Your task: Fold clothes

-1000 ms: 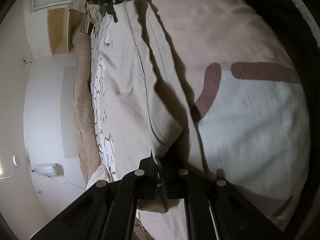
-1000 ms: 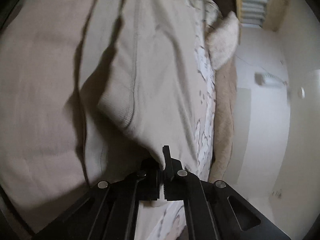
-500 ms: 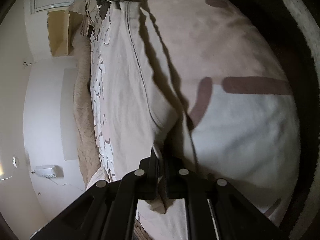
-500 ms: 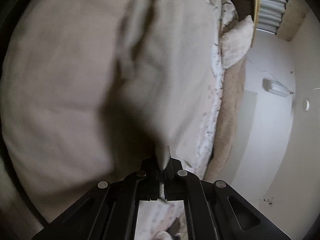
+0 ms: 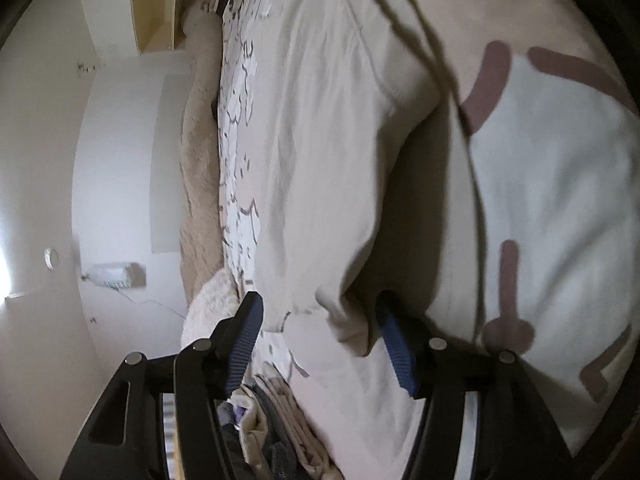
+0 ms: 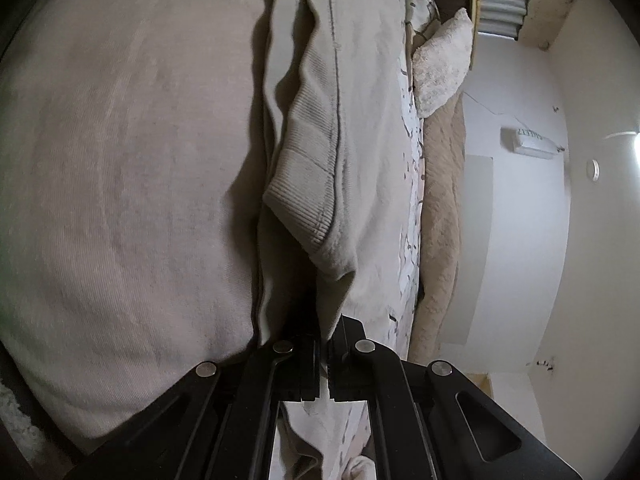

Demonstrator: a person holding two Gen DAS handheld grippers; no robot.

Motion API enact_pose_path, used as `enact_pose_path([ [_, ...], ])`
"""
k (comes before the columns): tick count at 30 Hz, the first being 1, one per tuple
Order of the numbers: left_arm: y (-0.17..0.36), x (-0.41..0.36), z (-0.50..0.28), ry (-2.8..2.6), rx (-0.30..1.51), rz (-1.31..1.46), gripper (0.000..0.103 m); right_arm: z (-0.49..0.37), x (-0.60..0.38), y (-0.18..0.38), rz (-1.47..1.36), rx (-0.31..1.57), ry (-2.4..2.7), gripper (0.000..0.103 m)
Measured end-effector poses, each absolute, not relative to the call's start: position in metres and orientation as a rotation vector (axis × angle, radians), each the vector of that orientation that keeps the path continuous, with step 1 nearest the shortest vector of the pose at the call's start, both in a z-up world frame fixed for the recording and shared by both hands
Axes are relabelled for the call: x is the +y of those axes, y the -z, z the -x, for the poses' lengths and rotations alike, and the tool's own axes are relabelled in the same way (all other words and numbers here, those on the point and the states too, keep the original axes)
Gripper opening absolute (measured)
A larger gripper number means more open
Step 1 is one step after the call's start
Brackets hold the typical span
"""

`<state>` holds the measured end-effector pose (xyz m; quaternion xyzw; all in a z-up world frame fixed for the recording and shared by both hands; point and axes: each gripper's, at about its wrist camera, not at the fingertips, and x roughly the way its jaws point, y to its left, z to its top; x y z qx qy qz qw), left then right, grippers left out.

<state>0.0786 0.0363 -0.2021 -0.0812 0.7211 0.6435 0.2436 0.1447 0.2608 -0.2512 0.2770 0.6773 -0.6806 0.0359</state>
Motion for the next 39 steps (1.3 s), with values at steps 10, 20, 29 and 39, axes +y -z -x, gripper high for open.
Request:
enact_pose_path([
  [10,0.205,0.018,-0.081,-1.611,2.161,0.243,0.004,-0.139,0.264,0.248,-0.831,2.037,2.135,0.002],
  [20,0.195,-0.005,-0.069,-1.676,2.115,0.42,0.07,-0.156,0.28,0.177,-0.939,1.58,2.473,0.087],
  [29,0.094,0.038,-0.024,-2.22,1.193,0.759,0.071,-0.132,0.406,0.11,-1.28,-0.394,2.725,0.087],
  [39,0.117,0.185,-0.025,-2.058,0.473,0.802,0.068,-0.087,0.458,0.17,-0.94,-1.684,2.082,0.087],
])
